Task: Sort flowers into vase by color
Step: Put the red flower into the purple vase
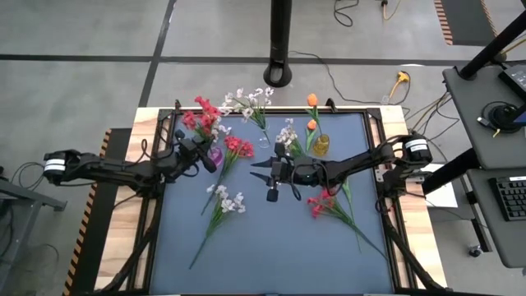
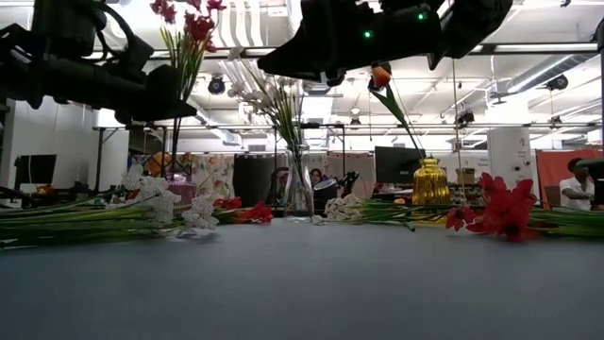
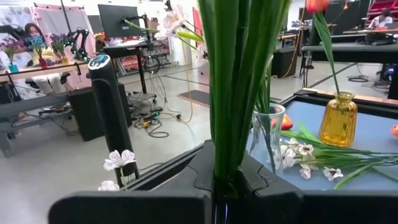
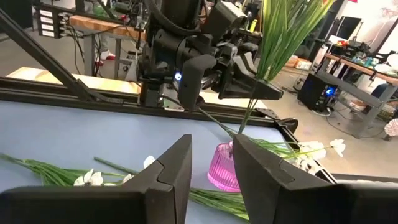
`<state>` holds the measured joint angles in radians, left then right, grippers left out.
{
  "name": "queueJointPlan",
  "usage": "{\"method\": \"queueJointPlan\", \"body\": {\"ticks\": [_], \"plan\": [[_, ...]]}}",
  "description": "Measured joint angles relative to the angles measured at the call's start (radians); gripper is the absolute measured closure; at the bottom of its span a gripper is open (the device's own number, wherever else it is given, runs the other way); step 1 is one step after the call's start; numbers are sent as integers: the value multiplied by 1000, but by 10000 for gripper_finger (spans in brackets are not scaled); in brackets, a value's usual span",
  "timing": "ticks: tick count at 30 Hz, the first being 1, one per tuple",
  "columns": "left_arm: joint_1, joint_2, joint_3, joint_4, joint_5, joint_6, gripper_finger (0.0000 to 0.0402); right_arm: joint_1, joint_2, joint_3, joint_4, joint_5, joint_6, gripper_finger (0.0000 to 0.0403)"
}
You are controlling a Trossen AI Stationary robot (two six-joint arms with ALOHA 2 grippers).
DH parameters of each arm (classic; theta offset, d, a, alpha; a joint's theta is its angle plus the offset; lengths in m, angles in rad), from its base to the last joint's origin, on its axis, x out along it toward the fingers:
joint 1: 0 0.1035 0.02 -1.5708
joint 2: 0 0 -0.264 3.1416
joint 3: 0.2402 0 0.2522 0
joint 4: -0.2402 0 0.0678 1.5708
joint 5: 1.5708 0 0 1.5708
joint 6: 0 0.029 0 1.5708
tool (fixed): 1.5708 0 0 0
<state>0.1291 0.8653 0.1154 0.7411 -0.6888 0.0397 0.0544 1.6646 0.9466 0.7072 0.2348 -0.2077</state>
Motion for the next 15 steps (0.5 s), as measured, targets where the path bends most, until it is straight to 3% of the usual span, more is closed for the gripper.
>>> {"method": "queueJointPlan", "body": {"ticks": [8,15], "plan": [[0,20,0,-1,-1,-21,395,0,0,0,0,0,0,256],[0,20,0,-2,-4,-23,350,0,0,0,0,0,0,230]]}}
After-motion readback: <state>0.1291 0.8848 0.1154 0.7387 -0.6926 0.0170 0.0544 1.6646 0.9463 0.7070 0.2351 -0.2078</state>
